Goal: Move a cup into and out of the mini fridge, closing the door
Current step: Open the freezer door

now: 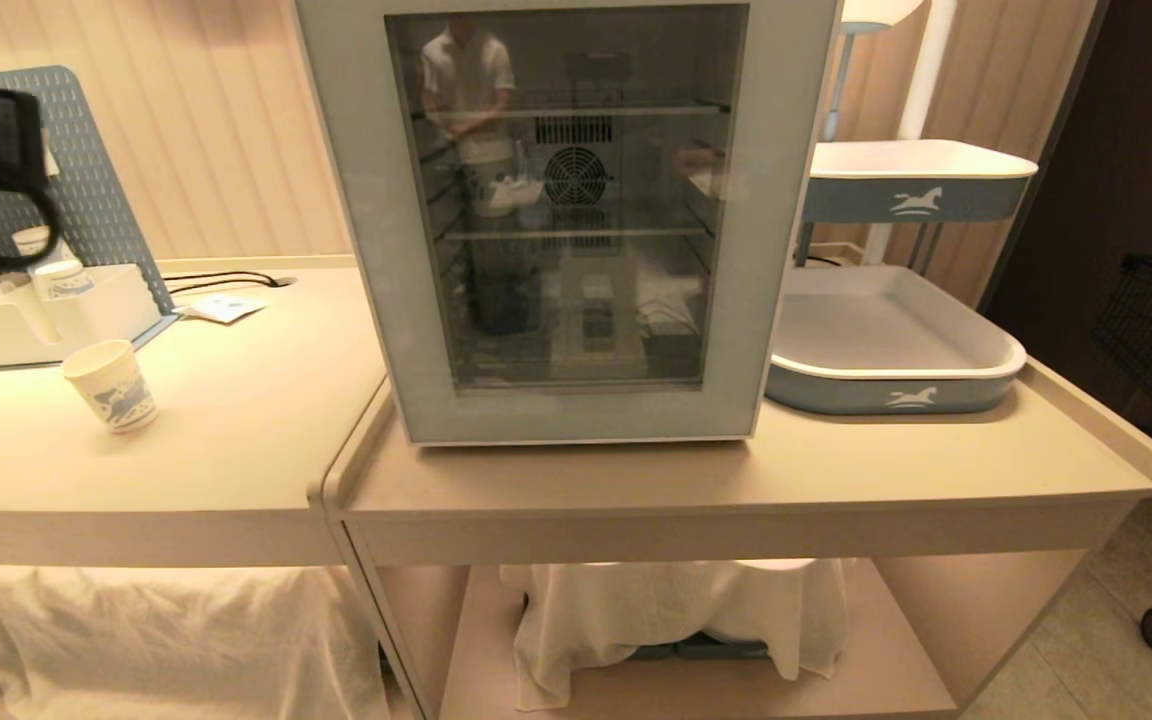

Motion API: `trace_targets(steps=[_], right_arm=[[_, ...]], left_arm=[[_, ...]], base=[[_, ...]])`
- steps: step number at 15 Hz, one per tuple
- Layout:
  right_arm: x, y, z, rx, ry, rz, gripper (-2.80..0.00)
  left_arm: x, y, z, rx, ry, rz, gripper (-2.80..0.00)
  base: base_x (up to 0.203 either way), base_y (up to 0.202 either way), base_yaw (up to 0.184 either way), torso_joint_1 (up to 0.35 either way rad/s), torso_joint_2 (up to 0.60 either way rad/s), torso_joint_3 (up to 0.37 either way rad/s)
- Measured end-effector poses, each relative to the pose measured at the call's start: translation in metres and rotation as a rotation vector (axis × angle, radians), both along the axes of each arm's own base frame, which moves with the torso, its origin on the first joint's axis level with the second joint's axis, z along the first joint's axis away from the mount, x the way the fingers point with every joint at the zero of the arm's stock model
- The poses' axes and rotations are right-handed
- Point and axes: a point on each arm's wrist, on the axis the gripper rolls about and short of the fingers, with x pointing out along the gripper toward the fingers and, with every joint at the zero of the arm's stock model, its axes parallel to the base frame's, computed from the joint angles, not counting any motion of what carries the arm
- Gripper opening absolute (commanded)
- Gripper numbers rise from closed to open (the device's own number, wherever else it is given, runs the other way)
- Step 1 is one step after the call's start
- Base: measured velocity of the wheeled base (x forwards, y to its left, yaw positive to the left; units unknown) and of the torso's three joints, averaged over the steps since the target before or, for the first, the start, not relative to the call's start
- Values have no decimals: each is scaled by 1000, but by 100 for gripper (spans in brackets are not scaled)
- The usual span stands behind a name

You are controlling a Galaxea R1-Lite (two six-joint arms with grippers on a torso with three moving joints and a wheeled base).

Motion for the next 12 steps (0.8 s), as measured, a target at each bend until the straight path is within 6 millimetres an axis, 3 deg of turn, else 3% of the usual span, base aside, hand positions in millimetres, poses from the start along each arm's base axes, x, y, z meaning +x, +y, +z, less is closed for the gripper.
trace_targets(steps=[2, 4, 7, 9, 10, 12], right_arm=[[0, 0, 0, 0, 0, 1, -280], [0, 0, 0, 0, 0, 0, -280], [0, 0, 0, 0, 0, 0, -280], [0, 0, 0, 0, 0, 0, -280], [0, 0, 0, 0, 0, -1, -280], [0, 0, 0, 0, 0, 0, -280]], left_arm=[[49, 0, -28, -49, 59, -131, -280], [81, -4, -48, -150, 88, -304, -280], [113, -6, -70, -275, 137, -527, -280], [123, 2, -80, -303, 155, -543, -280], [125, 7, -85, -315, 167, -549, 0], [124, 15, -89, -340, 188, -585, 0]], base=[[0, 0, 0, 0, 0, 0], [0, 0, 0, 0, 0, 0], [0, 0, 0, 0, 0, 0], [0, 0, 0, 0, 0, 0], [0, 0, 0, 0, 0, 0], [0, 0, 0, 0, 0, 0]])
